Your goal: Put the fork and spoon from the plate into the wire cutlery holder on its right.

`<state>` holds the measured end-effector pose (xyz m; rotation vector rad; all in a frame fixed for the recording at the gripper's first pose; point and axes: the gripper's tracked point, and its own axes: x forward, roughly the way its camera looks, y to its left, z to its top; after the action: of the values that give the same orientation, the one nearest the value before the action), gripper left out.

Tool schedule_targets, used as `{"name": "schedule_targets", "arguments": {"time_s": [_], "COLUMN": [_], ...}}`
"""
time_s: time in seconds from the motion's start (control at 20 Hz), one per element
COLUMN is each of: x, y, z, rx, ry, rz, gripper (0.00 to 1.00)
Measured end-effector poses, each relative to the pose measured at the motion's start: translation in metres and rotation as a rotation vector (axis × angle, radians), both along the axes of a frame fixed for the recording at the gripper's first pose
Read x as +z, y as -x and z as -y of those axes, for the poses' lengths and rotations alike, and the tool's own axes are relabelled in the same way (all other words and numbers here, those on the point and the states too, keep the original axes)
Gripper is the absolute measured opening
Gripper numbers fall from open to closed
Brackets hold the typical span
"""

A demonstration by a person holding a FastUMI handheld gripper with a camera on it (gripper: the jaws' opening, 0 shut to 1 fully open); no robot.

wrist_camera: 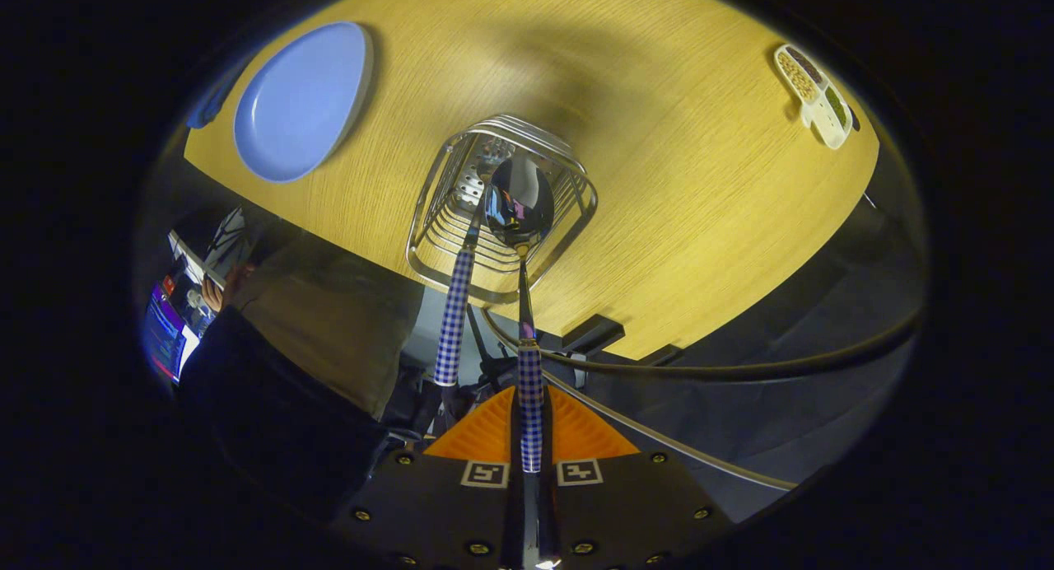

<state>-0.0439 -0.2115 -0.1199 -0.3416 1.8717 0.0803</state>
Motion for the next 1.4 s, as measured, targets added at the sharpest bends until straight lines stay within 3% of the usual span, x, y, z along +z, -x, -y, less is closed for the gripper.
{"name": "schedule_targets", "arguments": {"time_s": [0.45, 0.6, 0.65, 0.7, 1.05, 1.3, 1.4], "x": [-0.001, -0.001, -0.002, -0.001, 0.01, 0.011, 0.009], "y": [-0.013, -0.014, -0.015, -0.016, 0.001, 0.025, 0.028], "z": [-0.012, -0.016, -0.017, -0.019, -0.015, -0.008, -0.018], "rx": [-0.041, -0.064, -0.071, -0.082, -0.133, -0.207, -0.242], "ry": [-0.029, -0.049, -0.062, -0.073, -0.145, -0.231, -0.281], "rz": [-0.057, -0.059, -0.058, -0.055, -0.028, 0.186, 0.339], "gripper": [0.15, 0.3, 0.46, 0.49, 0.49, 0.51, 0.83]}}
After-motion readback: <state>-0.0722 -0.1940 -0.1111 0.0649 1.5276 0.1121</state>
